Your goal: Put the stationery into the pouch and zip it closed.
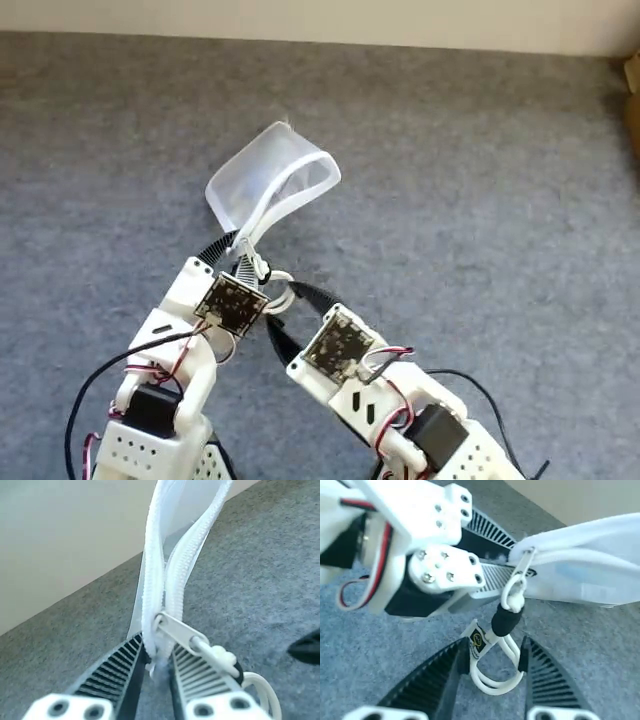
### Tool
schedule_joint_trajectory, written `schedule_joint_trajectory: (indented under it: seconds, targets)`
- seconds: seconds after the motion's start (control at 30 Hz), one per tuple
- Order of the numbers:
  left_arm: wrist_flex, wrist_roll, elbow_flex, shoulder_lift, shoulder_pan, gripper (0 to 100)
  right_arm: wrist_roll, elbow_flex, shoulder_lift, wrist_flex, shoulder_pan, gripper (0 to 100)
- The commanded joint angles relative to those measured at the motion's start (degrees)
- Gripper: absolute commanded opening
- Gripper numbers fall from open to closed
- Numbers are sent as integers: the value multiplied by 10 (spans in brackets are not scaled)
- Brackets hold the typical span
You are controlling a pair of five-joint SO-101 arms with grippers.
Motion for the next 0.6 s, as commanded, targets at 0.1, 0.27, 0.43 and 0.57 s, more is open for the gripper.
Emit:
schedule_joint_trajectory:
  seconds: [0.1, 0.27, 0.43, 0.57]
  targets:
    - [127, 12, -137, 7, 9, 7, 10, -64, -11, 25, 14, 152]
    - [200, 9, -206, 7, 26, 7, -25, -67, -11, 25, 11, 152]
    - [280, -10, -288, 8, 26, 7, -78, -69, -11, 32, 1, 152]
    - [323, -15, -321, 9, 23, 7, -79, -96, -11, 82, -62, 152]
